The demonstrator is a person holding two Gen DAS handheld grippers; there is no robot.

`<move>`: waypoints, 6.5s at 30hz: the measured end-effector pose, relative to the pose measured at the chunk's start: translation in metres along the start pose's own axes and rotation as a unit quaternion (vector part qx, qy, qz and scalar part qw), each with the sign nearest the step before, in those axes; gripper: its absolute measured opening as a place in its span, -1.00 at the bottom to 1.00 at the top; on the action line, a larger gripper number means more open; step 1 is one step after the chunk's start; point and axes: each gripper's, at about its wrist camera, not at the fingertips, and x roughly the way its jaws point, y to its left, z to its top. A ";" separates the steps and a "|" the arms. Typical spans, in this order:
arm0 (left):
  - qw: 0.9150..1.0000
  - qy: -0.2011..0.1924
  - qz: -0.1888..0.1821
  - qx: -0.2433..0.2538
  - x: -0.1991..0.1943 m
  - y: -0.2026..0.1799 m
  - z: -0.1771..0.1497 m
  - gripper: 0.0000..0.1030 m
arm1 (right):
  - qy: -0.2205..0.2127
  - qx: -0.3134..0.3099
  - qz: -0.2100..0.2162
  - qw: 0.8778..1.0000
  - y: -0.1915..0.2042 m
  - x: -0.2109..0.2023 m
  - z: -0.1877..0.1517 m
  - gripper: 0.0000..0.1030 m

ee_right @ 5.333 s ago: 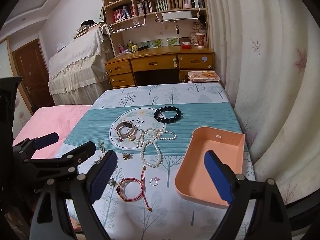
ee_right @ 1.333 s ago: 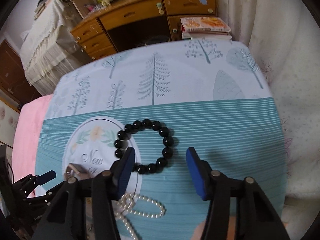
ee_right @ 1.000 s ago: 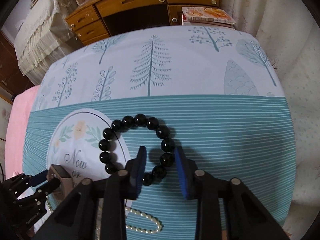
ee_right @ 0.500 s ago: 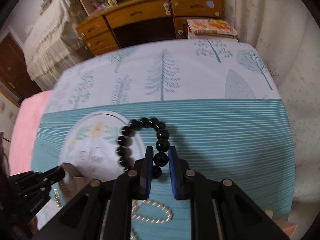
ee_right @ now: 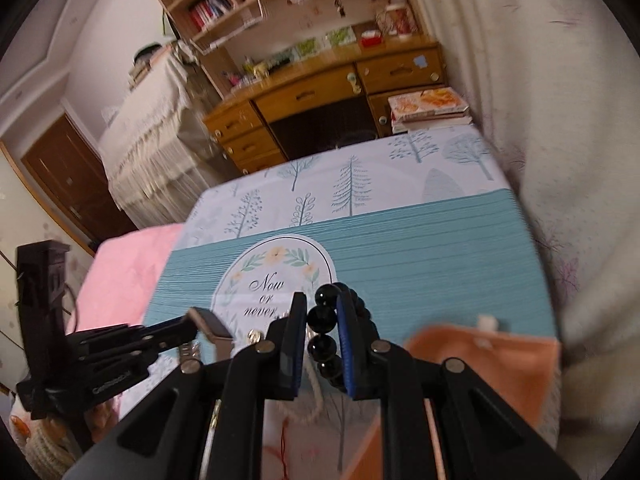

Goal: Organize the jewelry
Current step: 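Carry the watch and bead bracelet into the peach tray and open both grippers, then move the right gripper to the red string bracelet and grasp it, then grasp the blue flower brooch with the left gripper while the right carries the red bracelet to the tray, then lower the brooch and red bracelet into the peach tray and open both grippers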

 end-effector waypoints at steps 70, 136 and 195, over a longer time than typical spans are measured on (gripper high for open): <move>0.996 -0.088 0.032 0.004 -0.036 -0.073 -0.137 0.70 | -0.038 -0.021 -0.080 0.996 0.011 -0.045 -0.117 -0.38; 0.995 0.016 0.096 0.036 0.033 0.000 -0.164 -0.66 | -0.007 -0.209 0.038 0.977 0.067 0.014 -0.160 -0.80; 0.994 -0.072 0.002 0.087 0.032 -0.129 -0.065 0.54 | -0.046 -0.013 -0.061 0.997 -0.045 -0.048 -0.103 -0.36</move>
